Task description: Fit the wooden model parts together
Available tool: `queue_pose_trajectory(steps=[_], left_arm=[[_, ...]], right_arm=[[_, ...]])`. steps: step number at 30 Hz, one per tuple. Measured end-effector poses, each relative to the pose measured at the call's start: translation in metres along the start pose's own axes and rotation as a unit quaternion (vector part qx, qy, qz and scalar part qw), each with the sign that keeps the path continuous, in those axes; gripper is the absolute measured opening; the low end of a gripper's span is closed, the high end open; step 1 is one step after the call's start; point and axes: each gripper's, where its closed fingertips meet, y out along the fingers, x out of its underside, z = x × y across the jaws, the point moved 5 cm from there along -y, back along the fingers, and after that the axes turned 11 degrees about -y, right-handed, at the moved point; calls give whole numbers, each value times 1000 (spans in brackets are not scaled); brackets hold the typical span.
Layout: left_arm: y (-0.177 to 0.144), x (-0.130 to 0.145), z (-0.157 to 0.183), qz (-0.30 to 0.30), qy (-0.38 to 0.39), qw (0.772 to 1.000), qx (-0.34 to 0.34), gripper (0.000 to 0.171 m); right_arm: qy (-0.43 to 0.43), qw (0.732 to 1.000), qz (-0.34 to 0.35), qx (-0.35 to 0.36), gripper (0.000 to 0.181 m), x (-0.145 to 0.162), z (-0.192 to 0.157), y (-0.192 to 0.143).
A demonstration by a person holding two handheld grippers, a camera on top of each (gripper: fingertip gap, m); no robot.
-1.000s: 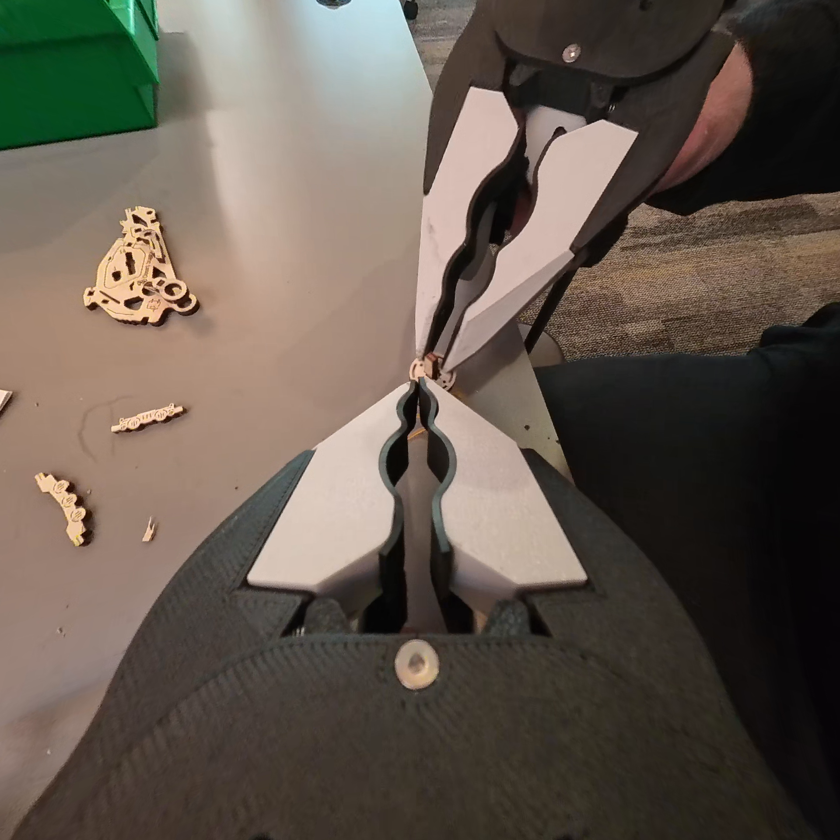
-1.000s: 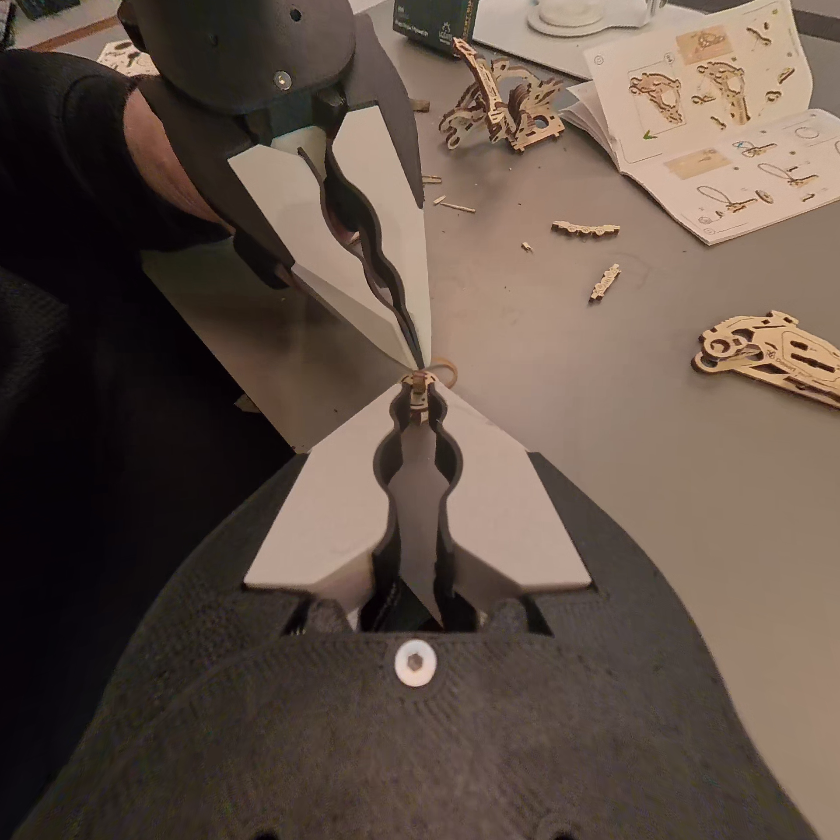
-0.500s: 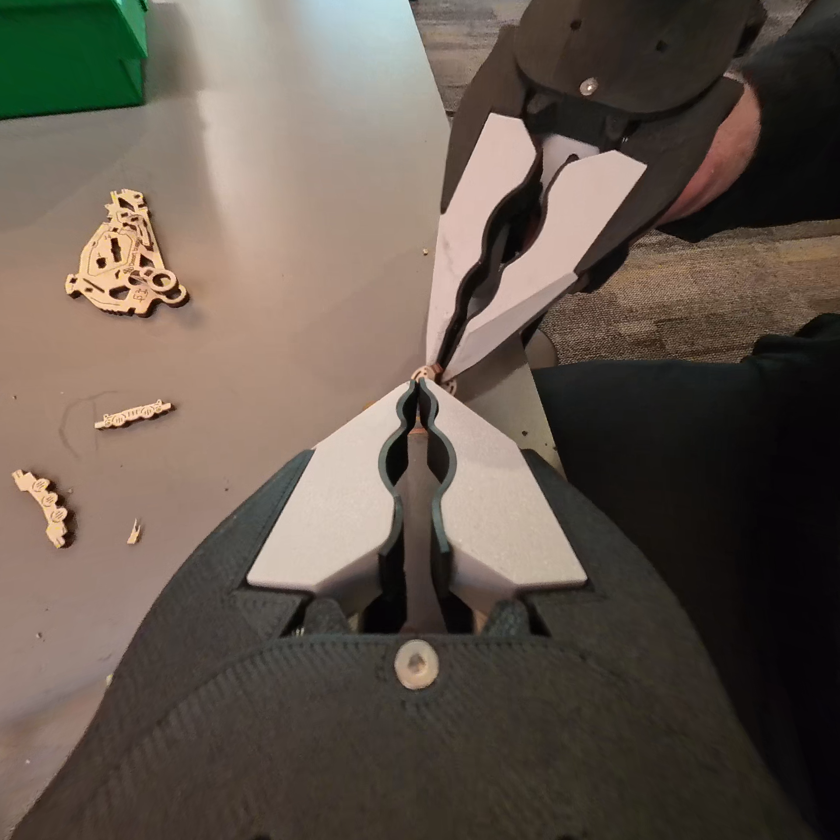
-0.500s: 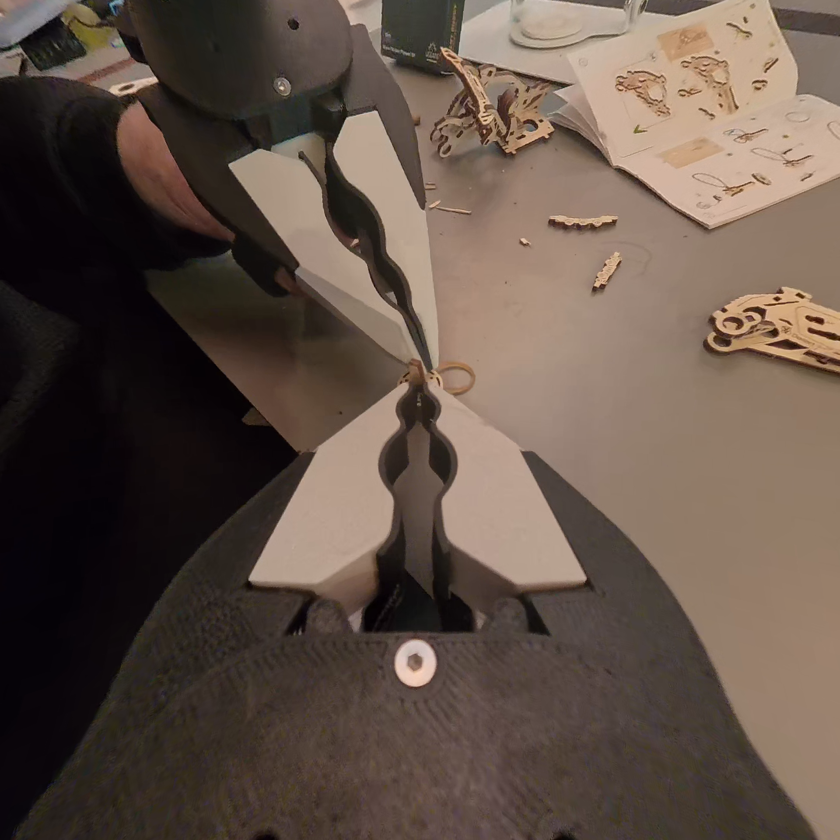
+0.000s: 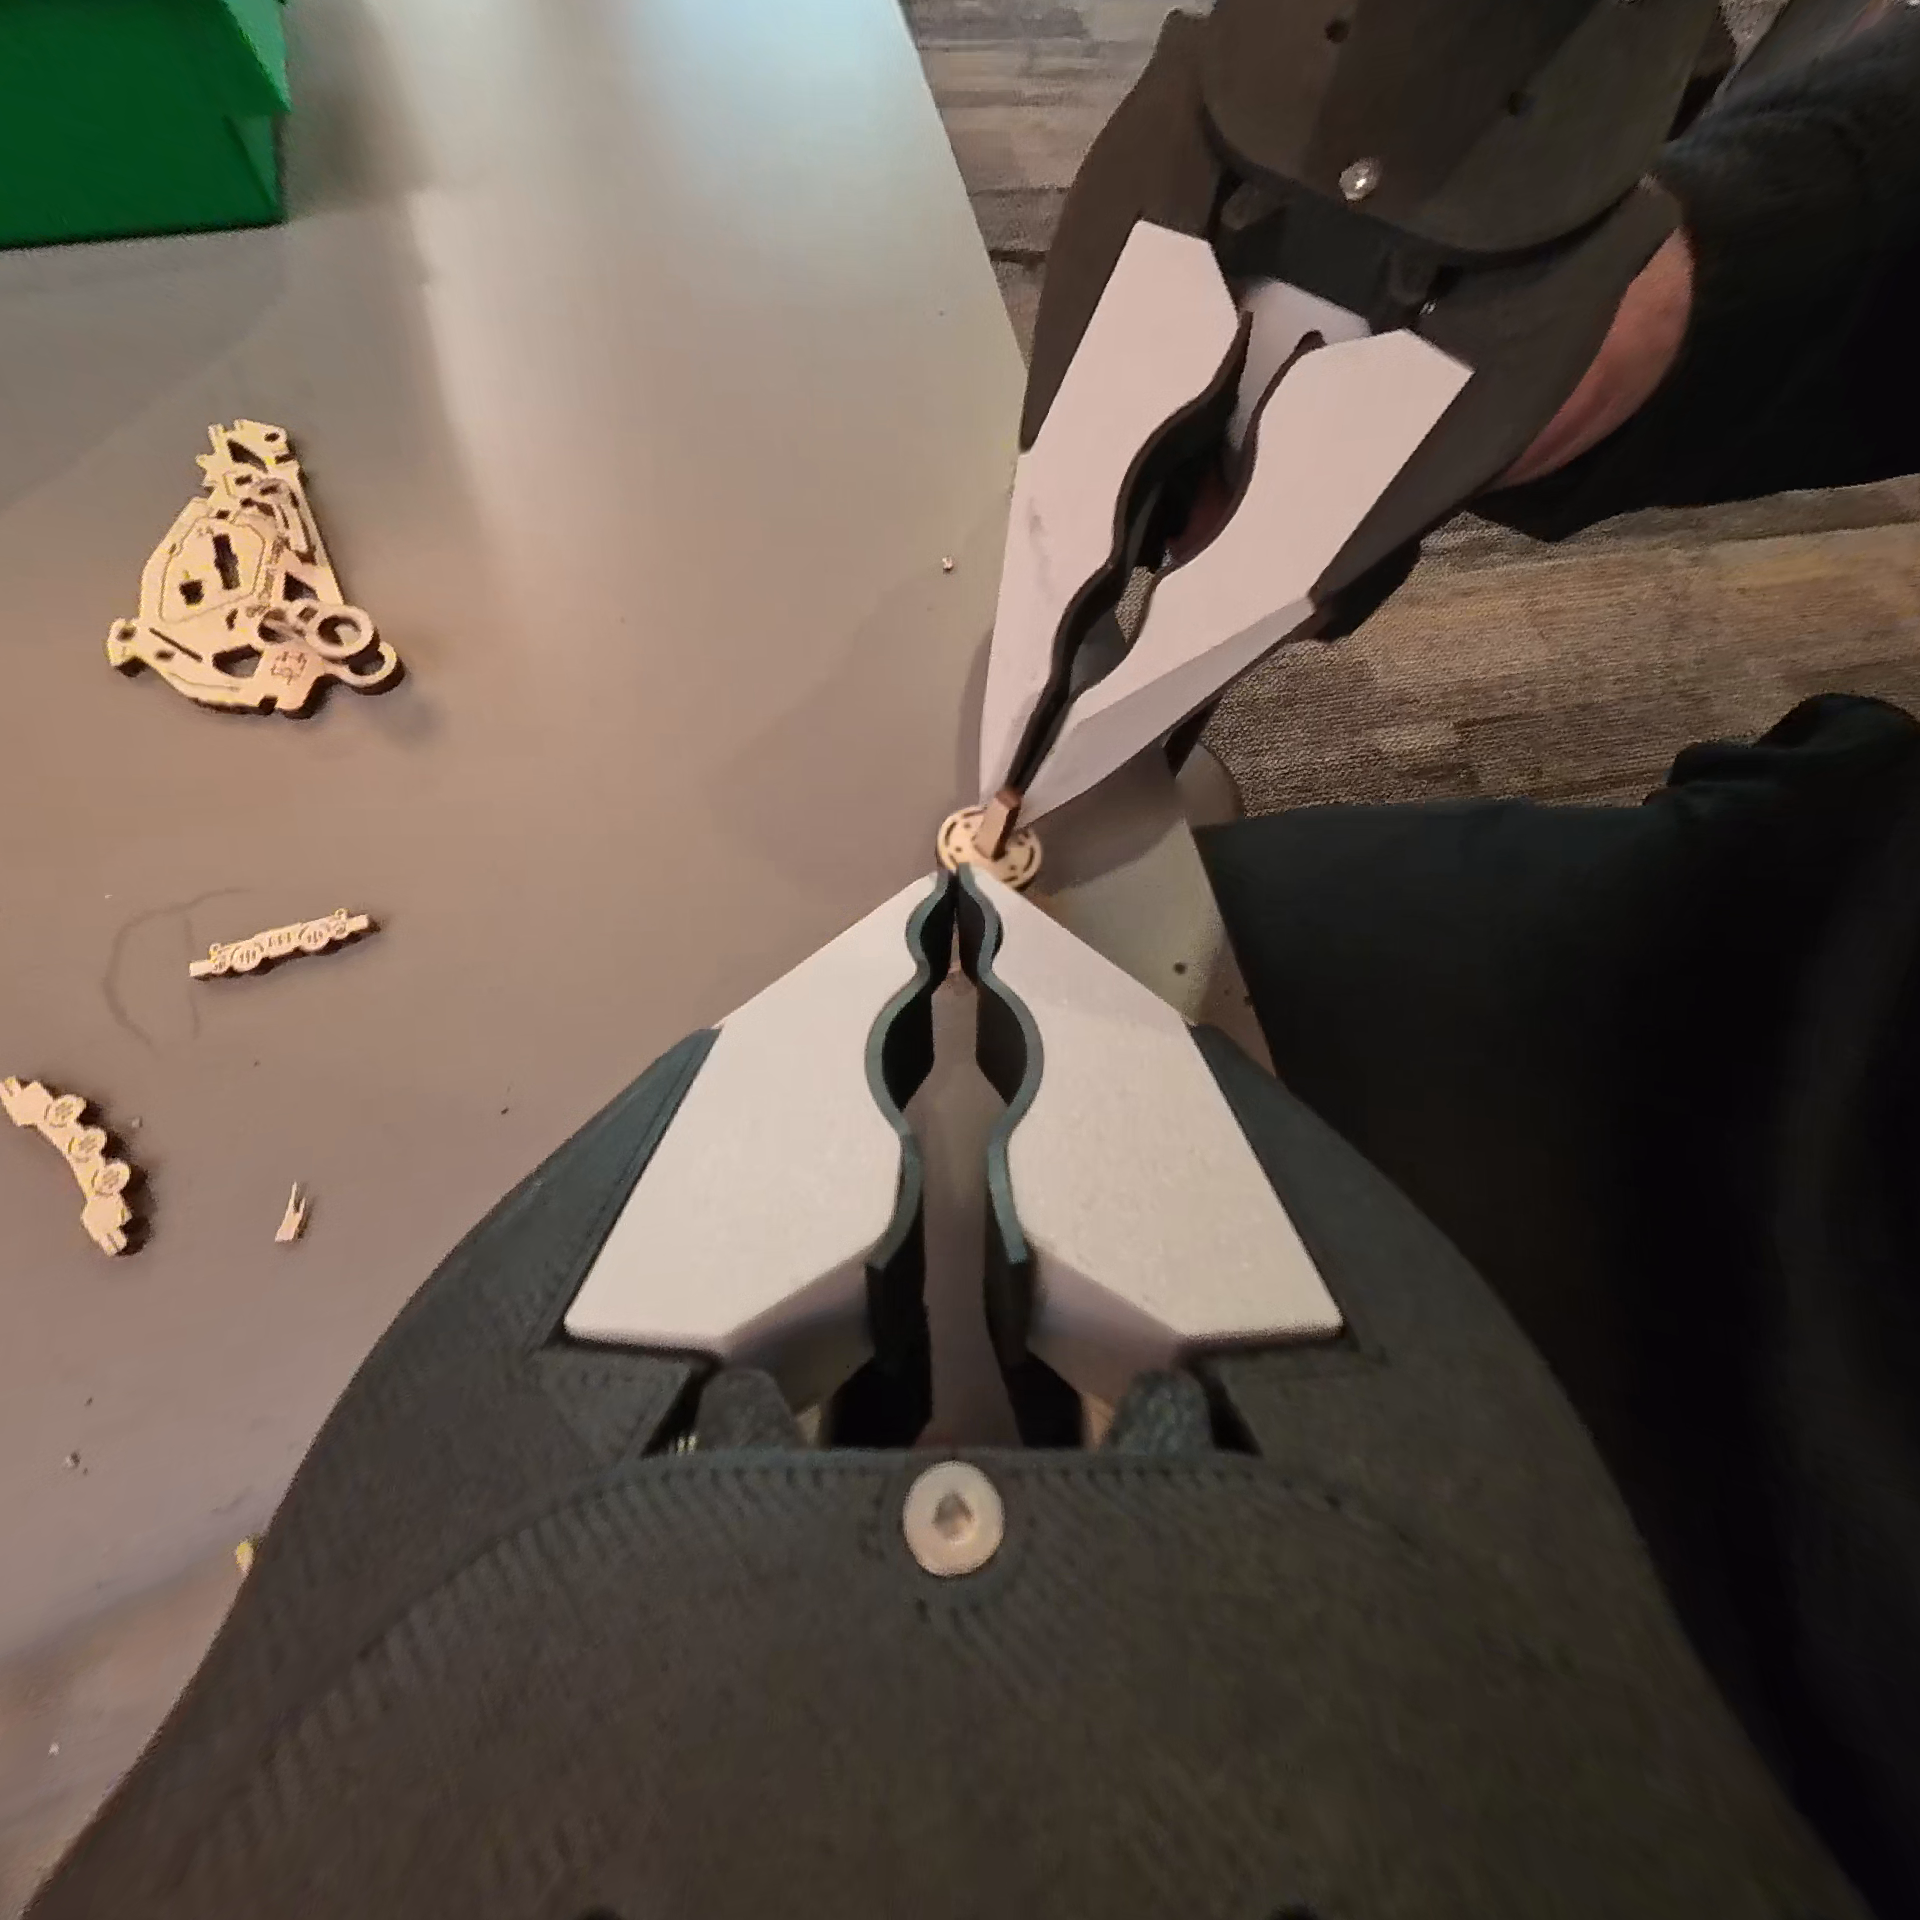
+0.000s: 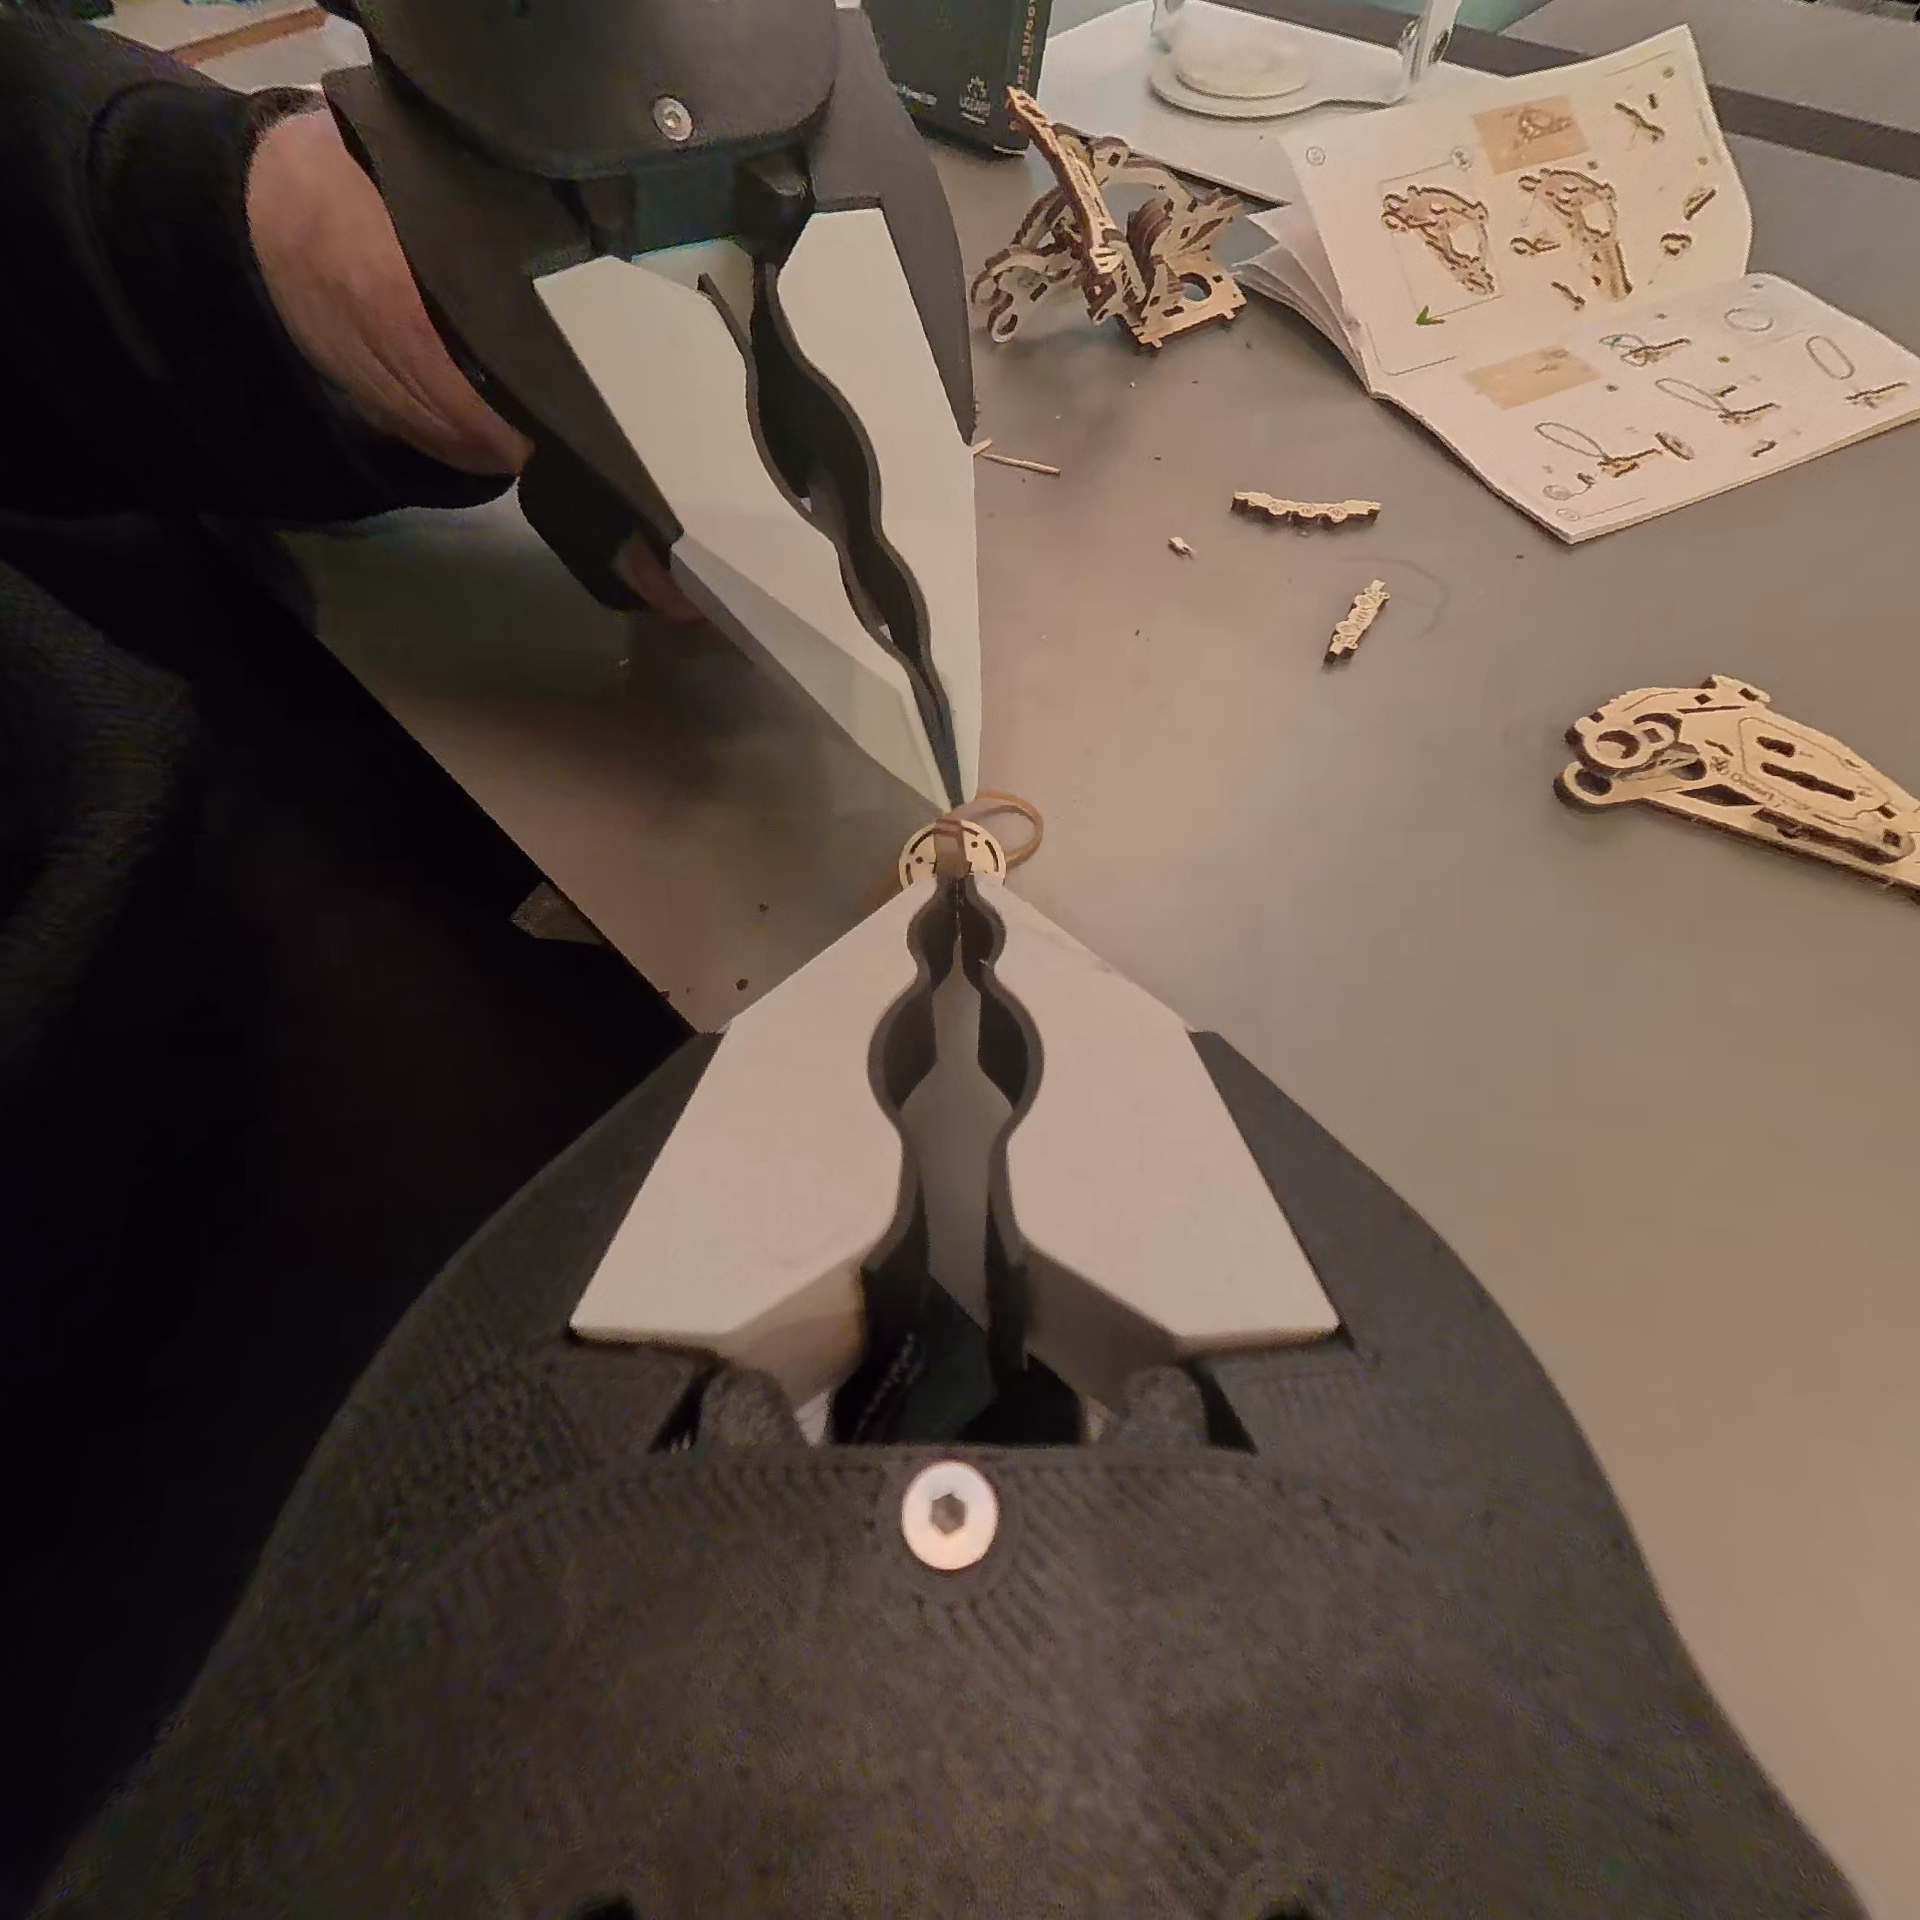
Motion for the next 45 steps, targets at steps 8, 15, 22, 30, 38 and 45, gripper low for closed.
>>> queue_pose_trajectory(steps=[8,15,22,30,38,45], left_arm=[[1,1,-1,-4,-7,1000,2,0],[2,2,-1,1,-17,1000,7,0],[2,1,-1,2,-28,1000,8,0],[3,-1,-1,-2,-33,999,10,0],[3,1,0,5,-28,1000,3,0],[3,1,0,4,-34,999,10,0]], right_arm=[[-3,1000,-10,-5,0,-3,-1,2],[14,1000,-10,-19,0,-3,-1,3],[74,997,16,-33,0,0,2,3],[83,996,15,-35,0,2,5,2],[18,999,21,-15,0,1,-1,2],[46,998,31,-23,0,4,0,-4]])
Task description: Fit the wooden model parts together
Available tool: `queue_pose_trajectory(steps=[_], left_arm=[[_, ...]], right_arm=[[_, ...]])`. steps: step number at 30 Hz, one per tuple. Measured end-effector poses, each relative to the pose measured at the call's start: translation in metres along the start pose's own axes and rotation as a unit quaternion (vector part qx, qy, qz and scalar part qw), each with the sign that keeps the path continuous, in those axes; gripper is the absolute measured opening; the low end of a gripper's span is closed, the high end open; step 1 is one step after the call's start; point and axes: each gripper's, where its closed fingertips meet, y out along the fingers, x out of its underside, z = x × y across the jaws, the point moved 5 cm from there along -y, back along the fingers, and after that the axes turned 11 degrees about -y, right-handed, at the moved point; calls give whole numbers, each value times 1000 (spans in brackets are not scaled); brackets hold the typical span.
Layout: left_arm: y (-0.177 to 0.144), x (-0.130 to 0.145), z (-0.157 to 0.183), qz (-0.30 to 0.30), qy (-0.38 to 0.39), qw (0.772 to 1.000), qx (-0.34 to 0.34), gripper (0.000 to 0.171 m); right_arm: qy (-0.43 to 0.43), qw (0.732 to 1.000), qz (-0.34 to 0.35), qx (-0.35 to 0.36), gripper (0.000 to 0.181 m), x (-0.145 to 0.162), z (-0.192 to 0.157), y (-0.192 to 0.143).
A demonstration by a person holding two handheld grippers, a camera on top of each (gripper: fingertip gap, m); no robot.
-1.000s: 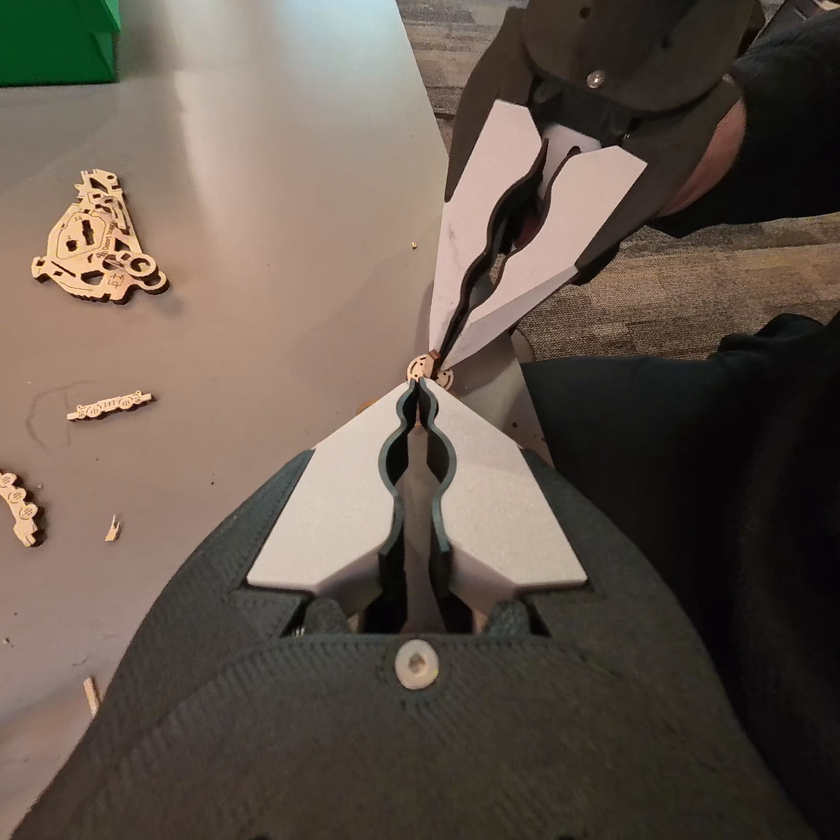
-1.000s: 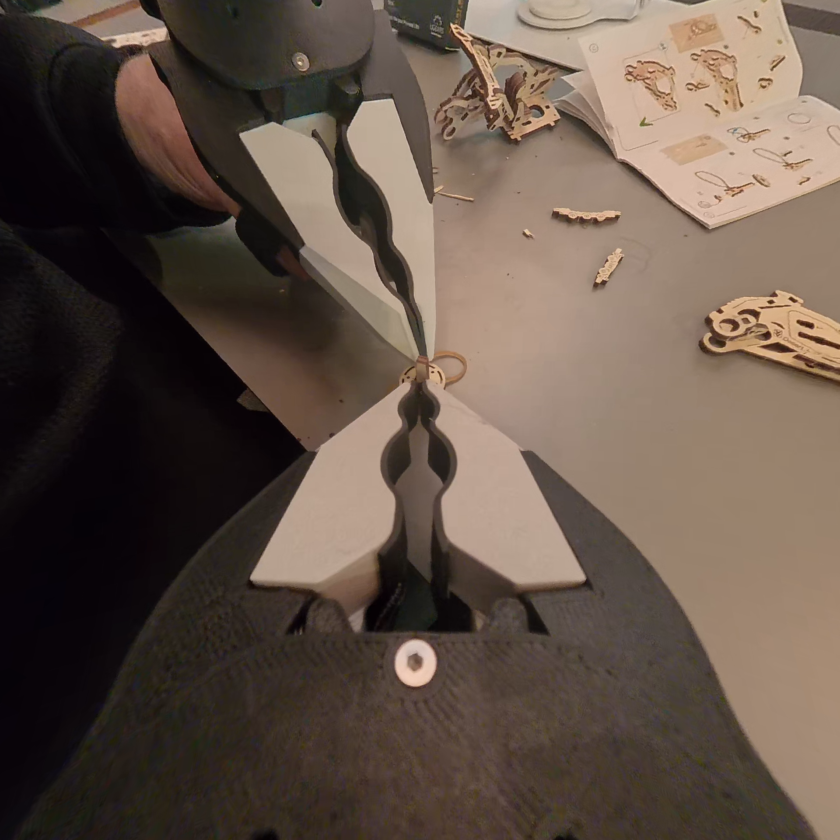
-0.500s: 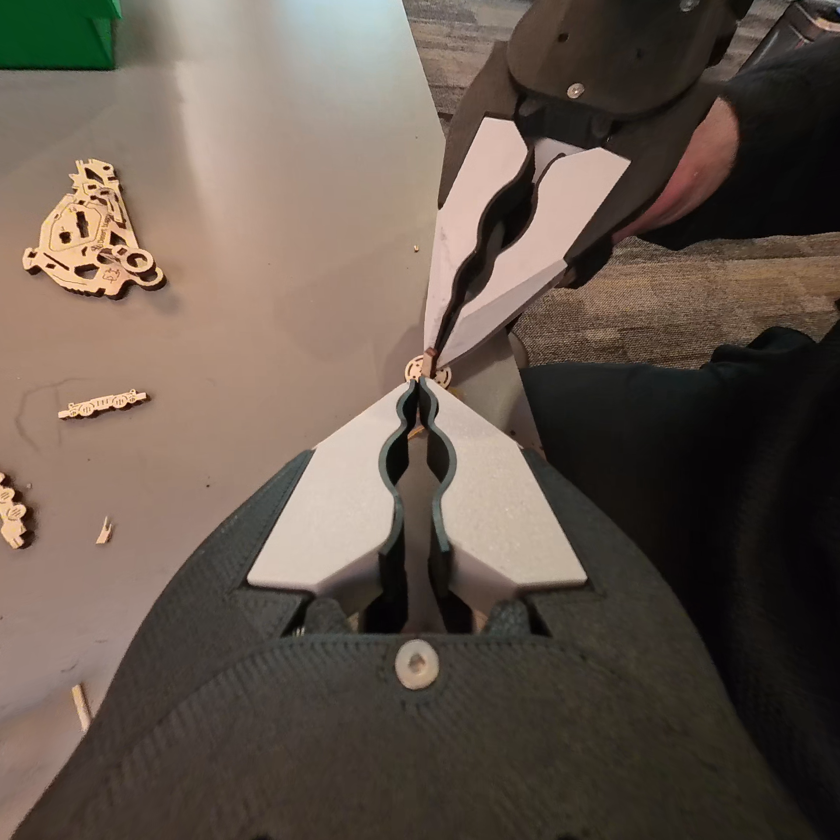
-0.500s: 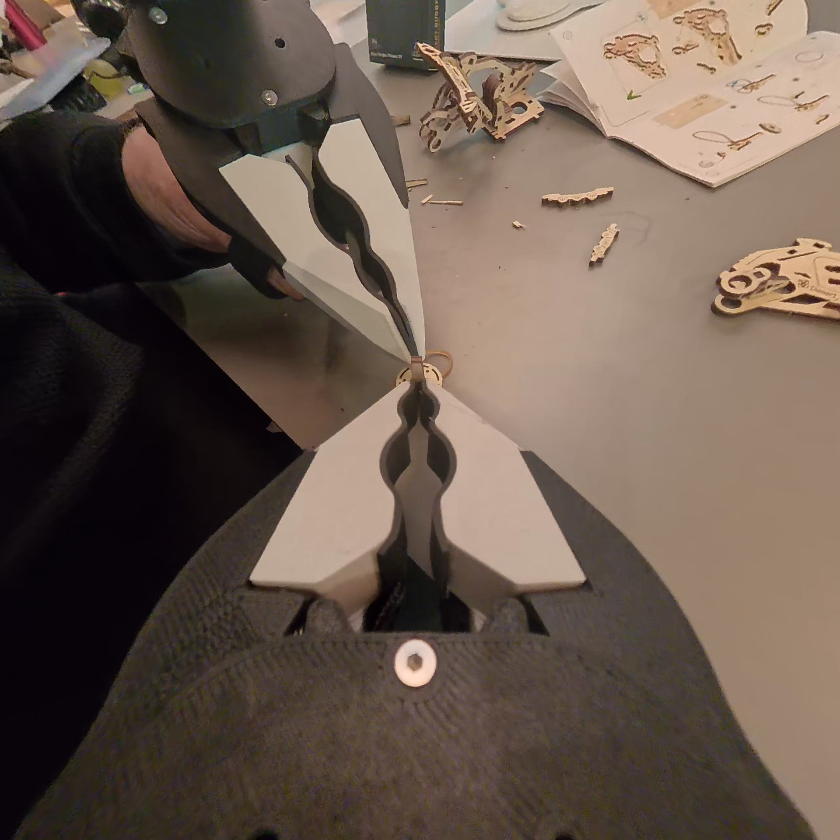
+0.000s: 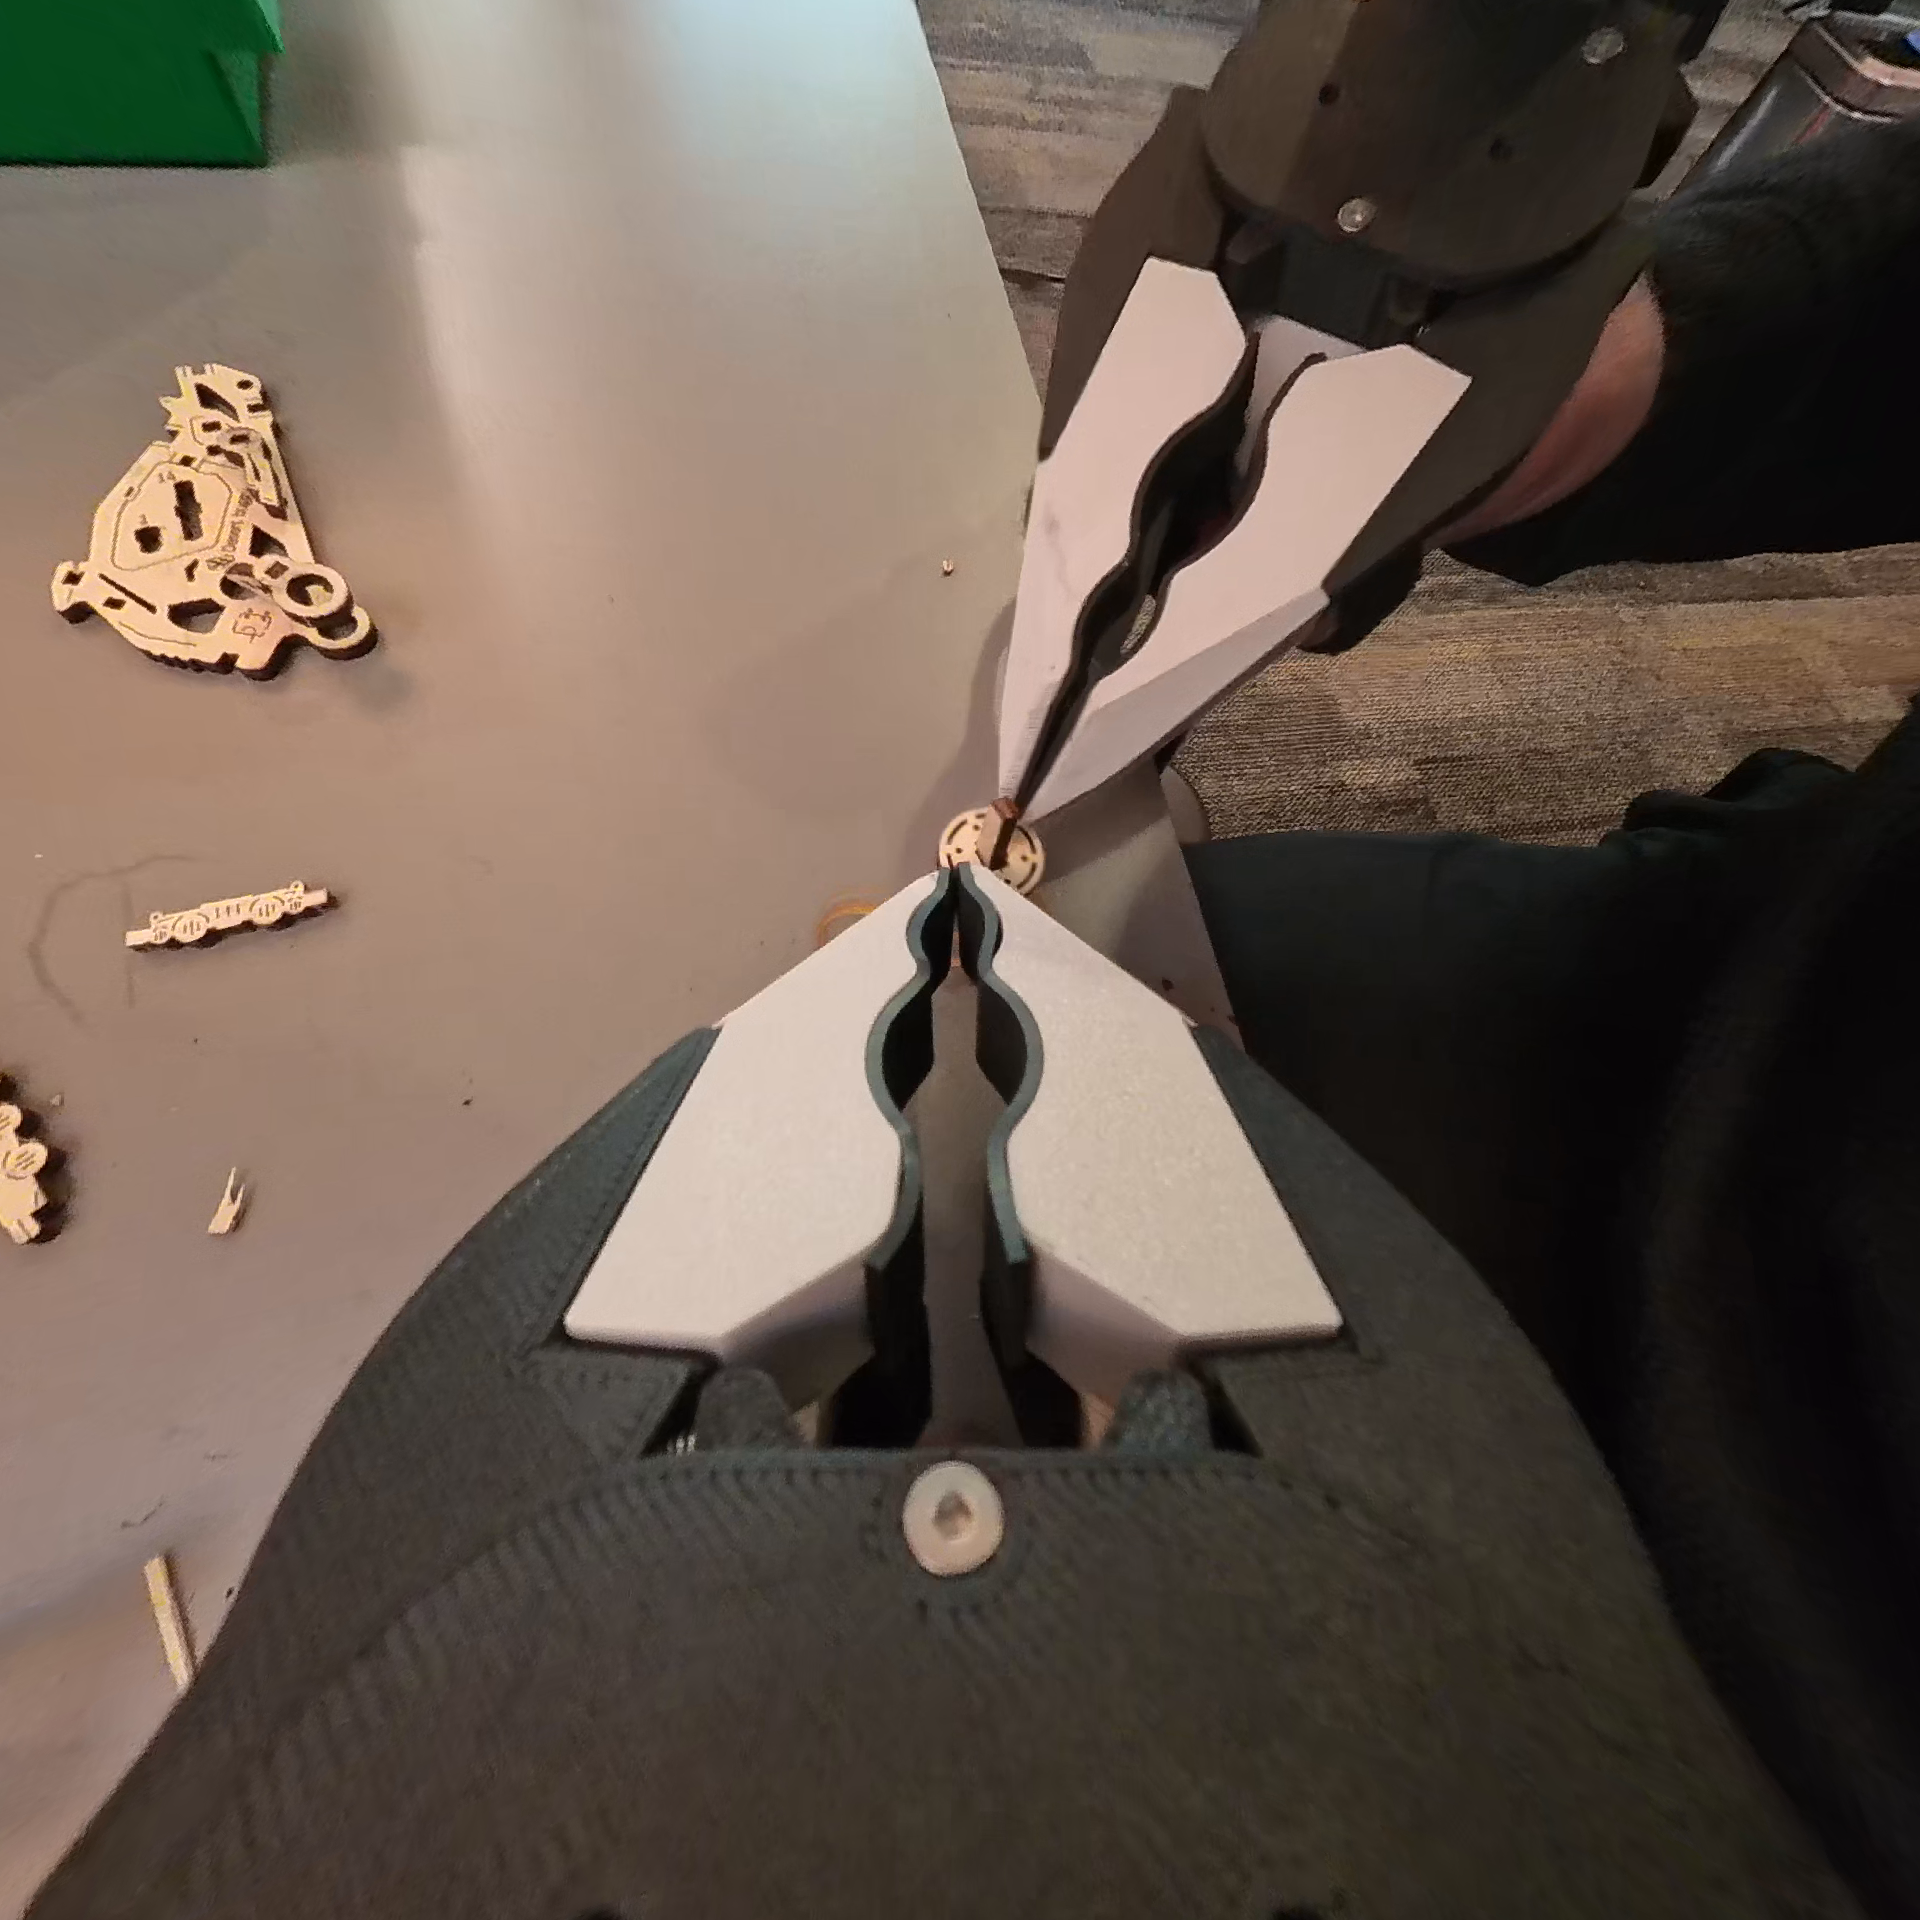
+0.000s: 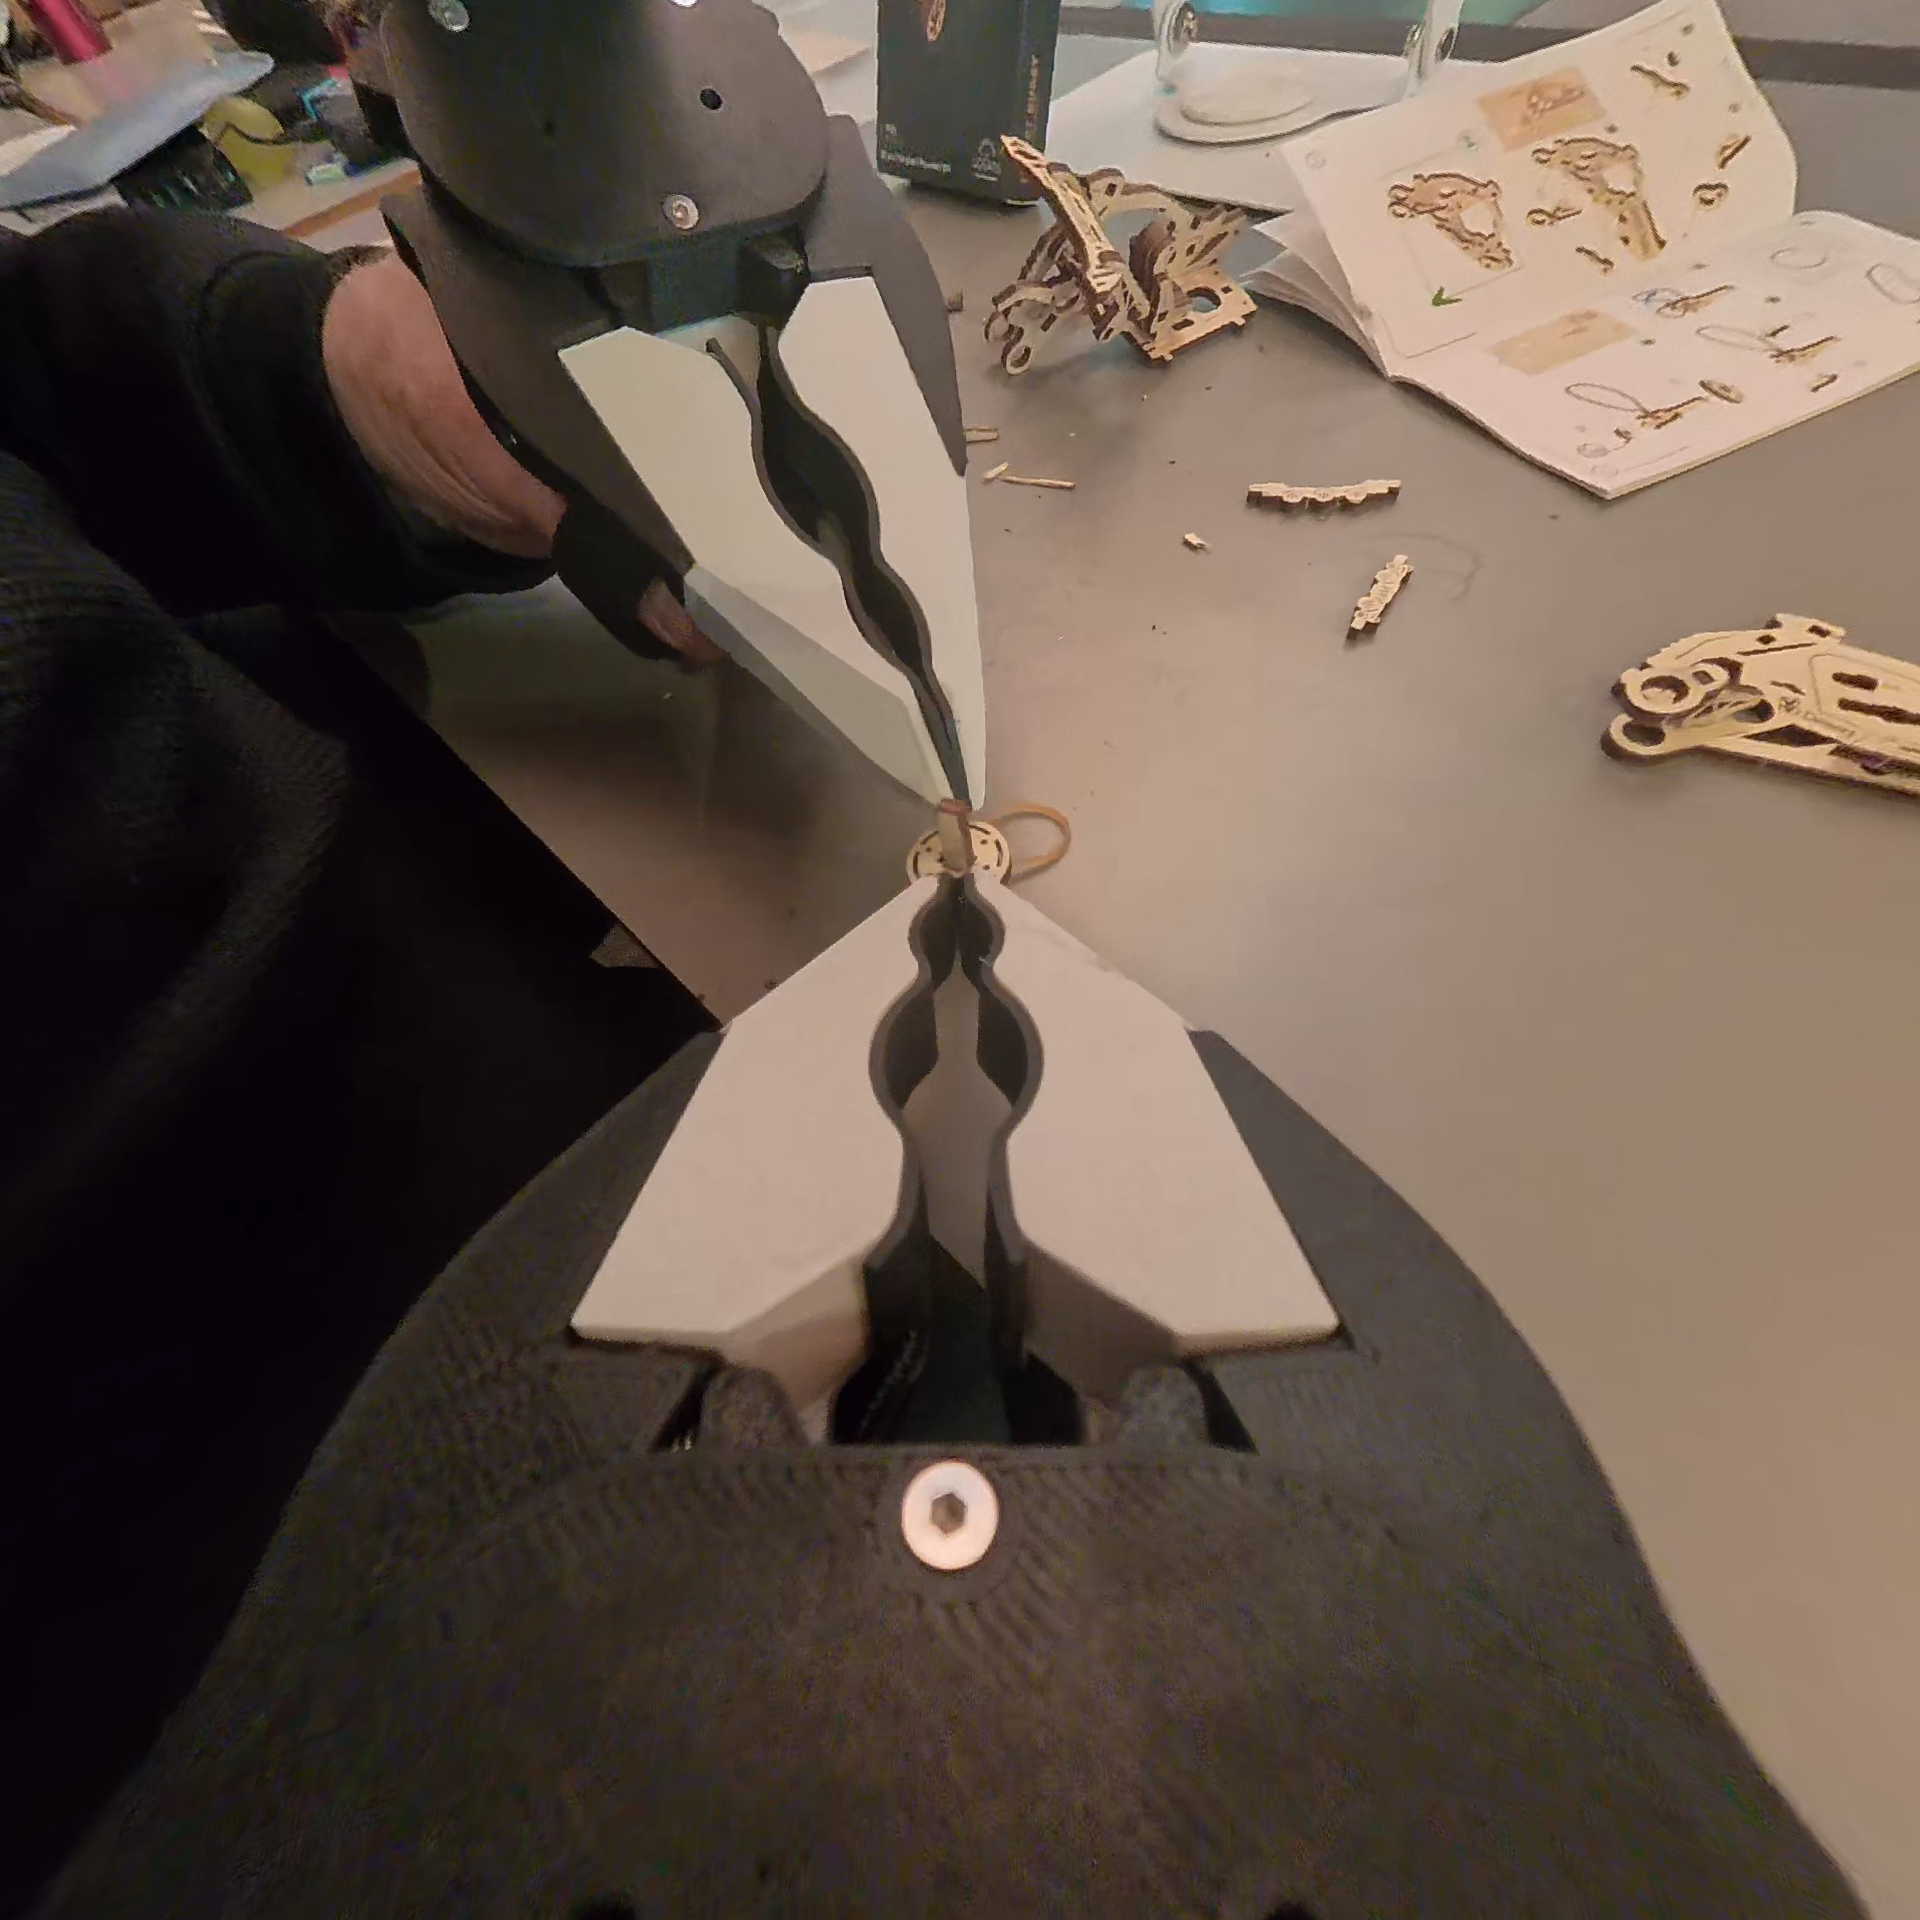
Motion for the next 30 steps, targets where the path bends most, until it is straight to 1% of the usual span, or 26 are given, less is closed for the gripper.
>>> queue_pose_trajectory(steps=[16,23,30], left_arm=[[3,-2,-1,1,2,1000,-8,0],[3,-3,-3,2,-15,1000,4,0],[3,-3,-3,3,-13,1000,7,0]], right_arm=[[-20,1000,-14,4,0,0,-1,2],[1,1000,-5,-12,0,-1,0,3],[13,1000,-1,-13,0,0,1,0]])
